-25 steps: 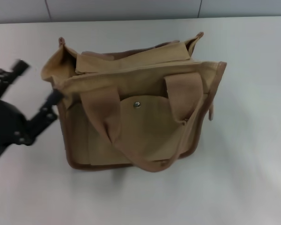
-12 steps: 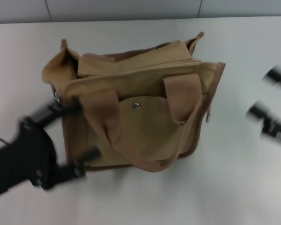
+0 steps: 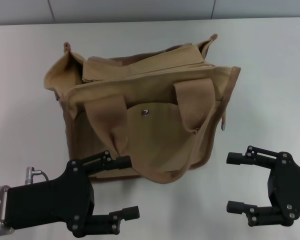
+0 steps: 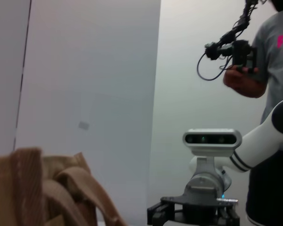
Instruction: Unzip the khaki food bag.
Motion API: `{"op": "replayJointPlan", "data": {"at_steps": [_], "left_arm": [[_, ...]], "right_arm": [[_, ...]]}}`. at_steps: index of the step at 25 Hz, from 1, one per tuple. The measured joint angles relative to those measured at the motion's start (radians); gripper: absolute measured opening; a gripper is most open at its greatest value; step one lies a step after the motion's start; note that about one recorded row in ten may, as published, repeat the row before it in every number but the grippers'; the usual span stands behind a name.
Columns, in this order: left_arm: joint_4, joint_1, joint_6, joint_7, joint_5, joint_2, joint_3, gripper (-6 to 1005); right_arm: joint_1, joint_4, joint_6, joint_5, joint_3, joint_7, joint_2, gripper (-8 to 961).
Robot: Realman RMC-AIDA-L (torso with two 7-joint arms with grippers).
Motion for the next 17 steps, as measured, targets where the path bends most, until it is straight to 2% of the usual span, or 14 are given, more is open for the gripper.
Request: {"op": "replayJointPlan", "data": {"at_steps": [17], "left_arm": [[0.003, 0.030, -0.002, 0.021, -0.006, 0.000, -0.028, 834]], "right_arm": [[0.014, 0.023, 0.009, 0.003, 0.009, -0.007, 0.002, 843]]}}
